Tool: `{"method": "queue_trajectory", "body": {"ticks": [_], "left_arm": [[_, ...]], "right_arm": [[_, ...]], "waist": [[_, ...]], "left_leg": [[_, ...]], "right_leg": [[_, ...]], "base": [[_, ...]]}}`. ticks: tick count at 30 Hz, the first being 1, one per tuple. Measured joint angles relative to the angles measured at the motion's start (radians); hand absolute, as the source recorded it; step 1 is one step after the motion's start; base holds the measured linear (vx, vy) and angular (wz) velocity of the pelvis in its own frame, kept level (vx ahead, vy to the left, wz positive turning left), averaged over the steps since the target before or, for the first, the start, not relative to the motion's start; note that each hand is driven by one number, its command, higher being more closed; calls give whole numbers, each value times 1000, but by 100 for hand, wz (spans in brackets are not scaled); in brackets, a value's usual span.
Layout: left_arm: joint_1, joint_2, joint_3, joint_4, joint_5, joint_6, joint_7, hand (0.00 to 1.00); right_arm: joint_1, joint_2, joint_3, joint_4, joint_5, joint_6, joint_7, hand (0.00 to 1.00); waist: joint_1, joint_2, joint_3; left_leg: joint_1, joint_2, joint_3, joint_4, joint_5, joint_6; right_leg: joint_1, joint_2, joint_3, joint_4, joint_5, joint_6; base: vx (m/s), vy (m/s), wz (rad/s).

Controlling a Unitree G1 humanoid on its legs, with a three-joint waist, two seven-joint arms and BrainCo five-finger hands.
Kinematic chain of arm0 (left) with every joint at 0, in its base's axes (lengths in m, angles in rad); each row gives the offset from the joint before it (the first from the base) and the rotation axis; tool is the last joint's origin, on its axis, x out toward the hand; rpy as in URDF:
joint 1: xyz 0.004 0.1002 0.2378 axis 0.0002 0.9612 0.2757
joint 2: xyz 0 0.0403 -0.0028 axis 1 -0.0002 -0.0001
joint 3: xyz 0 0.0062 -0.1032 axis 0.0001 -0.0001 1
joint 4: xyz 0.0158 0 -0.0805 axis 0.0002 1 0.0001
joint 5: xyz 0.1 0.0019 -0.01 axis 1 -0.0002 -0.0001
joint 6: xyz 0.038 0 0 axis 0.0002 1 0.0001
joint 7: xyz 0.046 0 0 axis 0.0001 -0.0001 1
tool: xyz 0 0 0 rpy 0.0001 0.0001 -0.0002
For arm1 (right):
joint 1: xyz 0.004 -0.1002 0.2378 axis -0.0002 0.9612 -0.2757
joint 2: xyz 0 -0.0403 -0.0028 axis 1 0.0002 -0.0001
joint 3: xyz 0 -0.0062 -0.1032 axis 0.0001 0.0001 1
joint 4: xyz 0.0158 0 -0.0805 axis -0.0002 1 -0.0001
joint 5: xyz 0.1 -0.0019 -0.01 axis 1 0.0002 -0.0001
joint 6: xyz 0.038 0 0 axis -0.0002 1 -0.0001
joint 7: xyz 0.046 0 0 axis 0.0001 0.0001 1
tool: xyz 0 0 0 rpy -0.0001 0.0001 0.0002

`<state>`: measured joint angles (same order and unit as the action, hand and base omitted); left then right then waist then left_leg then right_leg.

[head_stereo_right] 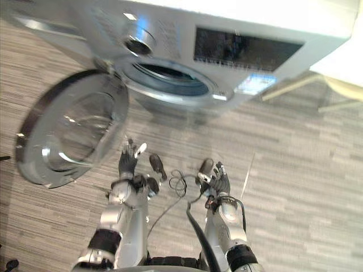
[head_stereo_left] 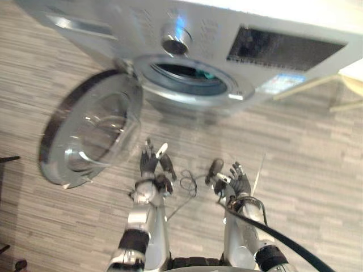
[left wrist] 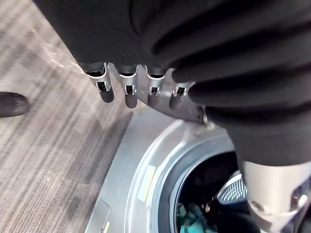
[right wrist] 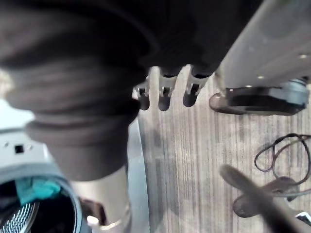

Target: Pick up the laundry basket with both hands and put the clothes into the washing machine.

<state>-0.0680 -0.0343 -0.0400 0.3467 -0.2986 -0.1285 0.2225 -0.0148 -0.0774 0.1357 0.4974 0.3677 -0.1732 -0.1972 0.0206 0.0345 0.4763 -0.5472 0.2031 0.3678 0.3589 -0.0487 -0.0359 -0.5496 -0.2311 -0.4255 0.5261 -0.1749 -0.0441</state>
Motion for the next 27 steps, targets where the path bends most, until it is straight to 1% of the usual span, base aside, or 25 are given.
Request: {"method": "queue_trajectory", "body": {"ticks": [1,3,4,5,6,7,8,9,10,11,12,13,14,15,16,17,18,20,21,22,23,24,25,26,27], "left_arm": [[50,6,-1,0,-18,-2,-11,0],[107,31,-9,1,-24,-10,-36,0],[123,40,-17,3,-24,-10,-50,0],[136,57,-35,15,-22,-11,-69,0],[145,54,-37,29,-21,-8,-89,0],[150,51,-36,31,-20,-7,-94,0],[166,47,-33,35,-20,-7,-102,0],[179,47,-31,40,-20,-7,-115,0],[189,51,-23,51,-21,-7,-123,0],[192,58,-13,57,-21,-6,-129,0],[218,67,8,55,-21,-5,-136,0],[232,71,10,56,-20,-5,-137,0],[246,76,8,58,-11,-4,-137,0],[251,78,0,81,9,0,-137,0],[240,80,-4,97,28,1,-137,0],[228,83,-13,105,43,4,-137,0],[209,97,-37,122,110,5,-131,0],[204,110,-45,122,185,5,-126,0],[203,128,-45,124,230,5,-121,0],[199,133,-45,126,240,4,-116,0],[200,137,-44,129,247,5,-107,0],[195,136,-37,136,252,2,-100,0],[195,138,-35,136,251,1,-87,0],[197,138,-34,136,250,1,-85,0],[196,141,-32,136,225,0,-83,0]], "right_arm": [[31,-9,-1,30,-20,6,2,0],[58,-11,-27,100,-41,8,6,0],[63,-13,-43,130,-57,9,7,0],[63,-21,-71,188,-74,10,8,0],[66,-39,-107,240,-97,24,10,0],[72,-45,-130,260,-104,28,14,0],[93,-54,-172,283,-105,31,25,0],[109,-58,-194,301,-106,32,28,0],[121,-60,-225,331,-109,42,30,0],[122,-56,-241,350,-117,47,32,0],[135,-48,-249,381,-151,62,52,0],[137,-47,-249,393,-168,68,62,0],[135,-47,-260,402,-183,71,72,0],[136,-50,-272,409,-193,73,73,0],[134,-49,-285,411,-200,75,74,0],[128,-49,-296,415,-208,76,74,0],[118,-40,-299,420,-214,81,73,0],[108,-32,-303,419,-219,89,72,0],[103,-30,-298,419,-221,90,71,0],[101,-26,-288,421,-221,91,70,0],[101,-28,-273,421,-221,94,69,0],[90,-30,-276,420,-217,97,70,0],[85,-28,-274,424,-221,97,70,0],[86,-23,-273,430,-222,96,71,0],[89,-6,-273,451,-222,95,72,0]], "waist": [[16,1,-40],[40,-2,-90],[47,-3,-113],[48,-3,-145],[37,4,-165],[31,6,-176],[17,14,-195],[15,19,-216],[15,21,-241],[11,14,-246],[4,10,-266],[2,12,-276],[-6,25,-293],[-9,48,-317],[-8,57,-323],[-8,61,-326],[-7,59,-327],[-7,59,-327],[-10,56,-327],[-8,51,-327],[-8,47,-329],[-22,46,-327],[-33,41,-328],[-35,36,-331],[-35,31,-336]], "left_leg": [[53,-1,19,-66,29,-10],[122,-2,40,-112,38,-20],[124,0,37,-99,38,-7],[121,12,12,-23,19,20],[134,48,3,74,8,24],[150,72,1,107,8,24],[200,122,-10,131,11,22],[252,143,-23,107,10,9],[280,122,-56,83,-12,-30],[283,112,-74,92,-20,-38],[288,77,-146,114,-48,-80],[297,66,-182,111,-66,-106],[319,41,-236,92,-106,-150],[338,23,-238,59,-150,-151],[344,16,-229,47,-170,-147],[350,-5,-224,38,-189,-124],[351,-37,-209,47,-206,-98],[349,-49,-177,69,-220,-74],[351,-54,-149,86,-235,-47],[355,-64,-137,83,-235,-43],[367,-71,-115,47,-223,-24],[391,-65,-100,1,-201,12],[408,-66,-102,-11,-189,14],[417,-66,-104,-16,-184,14],[429,-71,-115,-26,-171,12]], "right_leg": [[52,3,-25,-36,2,0],[123,6,-44,-92,9,-5],[135,5,-50,-114,21,-19],[164,-1,-64,-160,47,-19],[207,-7,-84,-213,82,2],[226,-7,-89,-234,95,10],[266,-5,-98,-266,112,30],[282,-3,-96,-281,123,46],[303,2,-91,-317,156,67],[322,4,-93,-344,173,76],[357,-9,-95,-390,210,84],[364,-14,-93,-396,218,93],[375,-26,-90,-409,236,110],[372,-38,-88,-421,263,113],[371,-47,-87,-424,274,117],[369,-65,-79,-425,284,127],[361,-90,-58,-424,308,133],[342,-103,-29,-421,342,105],[323,-106,-11,-410,384,88],[313,-108,-6,-410,415,88],[310,-105,6,-437,473,79],[288,-108,22,-283,347,84],[280,-99,43,-128,224,112],[285,-82,63,-59,163,121],[314,-44,96,13,71,133]], "base": [[113,-92,69],[116,-47,27],[139,4,19],[138,60,28],[128,83,31],[114,140,30],[105,206,8],[126,309,-2],[98,298,-9],[63,282,-4],[23,314,-1],[-4,382,-8],[-33,443,-11],[-44,365,-6],[-51,312,3],[-93,334,1],[-107,303,-6],[-154,268,-38],[-167,218,-58],[-202,215,-61],[-240,142,-39],[-232,116,-25],[-168,37,-6],[-120,8,11],[-115,-31,18]]}}
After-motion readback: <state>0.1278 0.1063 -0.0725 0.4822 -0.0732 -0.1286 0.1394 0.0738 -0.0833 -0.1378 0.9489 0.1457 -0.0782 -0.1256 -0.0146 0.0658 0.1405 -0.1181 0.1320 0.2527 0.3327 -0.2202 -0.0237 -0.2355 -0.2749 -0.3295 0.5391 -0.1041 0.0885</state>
